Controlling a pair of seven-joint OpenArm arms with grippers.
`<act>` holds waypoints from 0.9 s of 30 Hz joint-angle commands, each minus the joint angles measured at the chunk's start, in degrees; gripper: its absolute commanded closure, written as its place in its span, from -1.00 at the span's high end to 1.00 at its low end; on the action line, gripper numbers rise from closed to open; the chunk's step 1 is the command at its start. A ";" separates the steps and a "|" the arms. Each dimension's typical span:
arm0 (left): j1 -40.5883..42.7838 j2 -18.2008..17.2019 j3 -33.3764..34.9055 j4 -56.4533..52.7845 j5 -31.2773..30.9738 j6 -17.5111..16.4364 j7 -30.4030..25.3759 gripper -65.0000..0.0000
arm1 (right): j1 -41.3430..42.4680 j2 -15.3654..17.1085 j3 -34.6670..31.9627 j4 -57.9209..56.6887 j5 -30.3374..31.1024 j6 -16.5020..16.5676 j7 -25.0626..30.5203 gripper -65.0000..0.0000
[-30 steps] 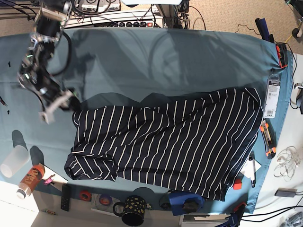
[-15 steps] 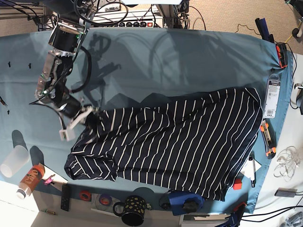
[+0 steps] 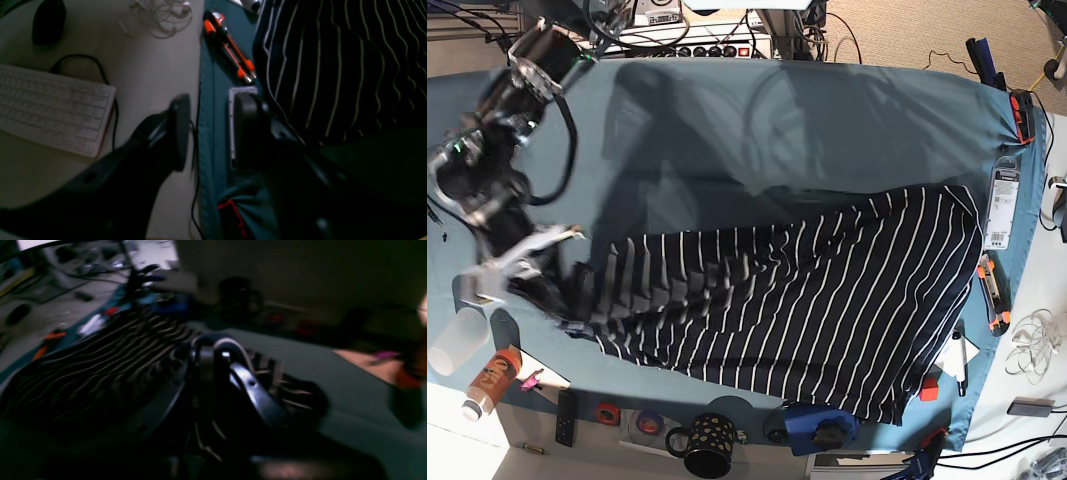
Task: Layout the t-shirt on the table in an organized manner, then fold the t-shirt properly
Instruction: 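Grasp the shirt corner with the right gripper and pull it outward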
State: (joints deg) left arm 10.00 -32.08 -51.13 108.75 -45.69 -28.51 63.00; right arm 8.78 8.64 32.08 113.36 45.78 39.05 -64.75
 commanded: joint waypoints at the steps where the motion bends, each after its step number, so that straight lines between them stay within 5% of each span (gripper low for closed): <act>1: -0.33 -1.42 -0.48 0.79 -0.63 0.13 -1.49 -0.33 | 1.68 0.76 0.66 0.33 -0.46 0.13 3.65 -1.00; 8: -0.33 -1.22 -0.48 0.76 -1.29 0.13 -2.12 -0.33 | 10.73 2.62 -2.60 -20.00 -12.26 -0.22 17.79 -1.00; 12: -0.31 -1.22 -0.48 0.76 -1.29 0.13 -2.16 -0.33 | 22.21 3.91 -8.50 -40.57 -22.84 -4.83 29.49 -1.00; 16: -0.33 -1.22 -0.48 0.76 -1.27 0.13 -2.16 -0.33 | 31.71 3.89 -14.27 -56.87 -26.29 -4.92 28.24 -1.00; 18: -0.33 -1.22 -0.48 0.76 -1.27 0.11 -2.14 -0.33 | 33.73 3.89 -16.92 -60.63 -26.32 -1.66 26.27 -1.00; 19: -0.31 -1.25 -0.48 0.76 -1.27 0.11 -2.14 -0.33 | 34.23 3.89 -18.21 -61.16 -26.29 0.95 24.65 -0.93; 22: -0.33 -1.25 -0.48 0.76 -1.27 0.07 -2.19 -0.33 | 34.97 3.93 -21.70 -61.05 -25.27 0.95 19.04 -0.34; 27: -0.33 -1.25 -0.48 0.76 -1.29 -0.07 -2.60 -0.33 | 35.32 5.03 -20.76 -56.22 -11.08 0.95 9.46 -0.32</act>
State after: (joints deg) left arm 10.02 -31.90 -51.11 108.75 -46.15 -28.53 62.06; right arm 41.71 12.51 11.00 55.94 34.24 39.88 -57.47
